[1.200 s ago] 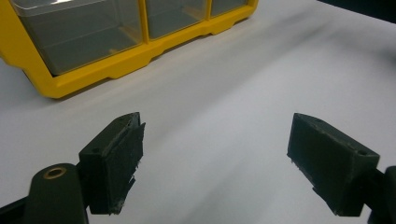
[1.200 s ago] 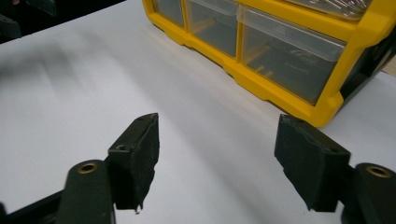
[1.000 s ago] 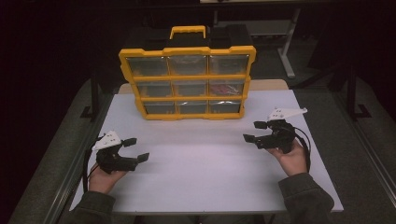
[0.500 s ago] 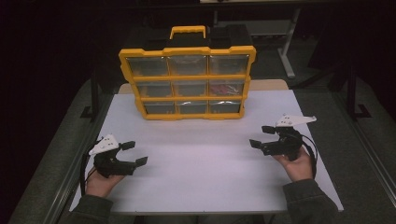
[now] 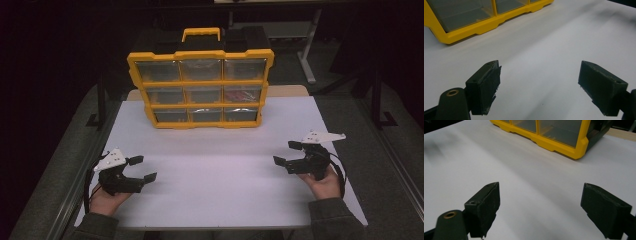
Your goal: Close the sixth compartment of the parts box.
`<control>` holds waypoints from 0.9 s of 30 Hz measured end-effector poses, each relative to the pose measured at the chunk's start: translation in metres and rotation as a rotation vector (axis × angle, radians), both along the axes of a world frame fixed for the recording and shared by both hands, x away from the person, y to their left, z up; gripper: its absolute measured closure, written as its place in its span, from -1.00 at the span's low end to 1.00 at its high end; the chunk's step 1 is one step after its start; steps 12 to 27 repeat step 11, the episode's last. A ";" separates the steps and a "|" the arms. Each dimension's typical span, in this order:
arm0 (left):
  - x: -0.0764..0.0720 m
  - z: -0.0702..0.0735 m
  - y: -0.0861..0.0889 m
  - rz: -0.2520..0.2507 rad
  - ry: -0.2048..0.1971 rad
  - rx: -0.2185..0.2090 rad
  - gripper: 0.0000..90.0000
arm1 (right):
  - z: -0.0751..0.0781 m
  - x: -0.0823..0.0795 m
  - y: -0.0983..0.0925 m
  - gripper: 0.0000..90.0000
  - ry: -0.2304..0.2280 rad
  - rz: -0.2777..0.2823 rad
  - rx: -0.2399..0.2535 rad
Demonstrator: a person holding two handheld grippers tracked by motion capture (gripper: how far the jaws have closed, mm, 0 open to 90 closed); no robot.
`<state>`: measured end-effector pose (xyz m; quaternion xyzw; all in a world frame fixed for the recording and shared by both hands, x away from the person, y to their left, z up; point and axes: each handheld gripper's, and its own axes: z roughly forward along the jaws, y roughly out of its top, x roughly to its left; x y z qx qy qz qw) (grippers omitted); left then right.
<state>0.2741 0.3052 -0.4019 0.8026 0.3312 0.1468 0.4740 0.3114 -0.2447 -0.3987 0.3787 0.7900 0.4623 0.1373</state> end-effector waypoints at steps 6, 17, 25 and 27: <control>0.000 -0.005 0.002 0.014 0.016 -0.018 -0.61 | -0.004 -0.003 -0.003 -0.69 0.008 -0.007 0.003; 0.000 -0.006 0.003 0.025 0.017 -0.024 -0.61 | -0.008 -0.006 -0.001 -0.69 0.016 0.001 -0.001; 0.000 -0.006 0.003 0.025 0.017 -0.024 -0.61 | -0.008 -0.006 -0.001 -0.69 0.016 0.001 -0.001; 0.000 -0.006 0.003 0.025 0.017 -0.024 -0.61 | -0.008 -0.006 -0.001 -0.69 0.016 0.001 -0.001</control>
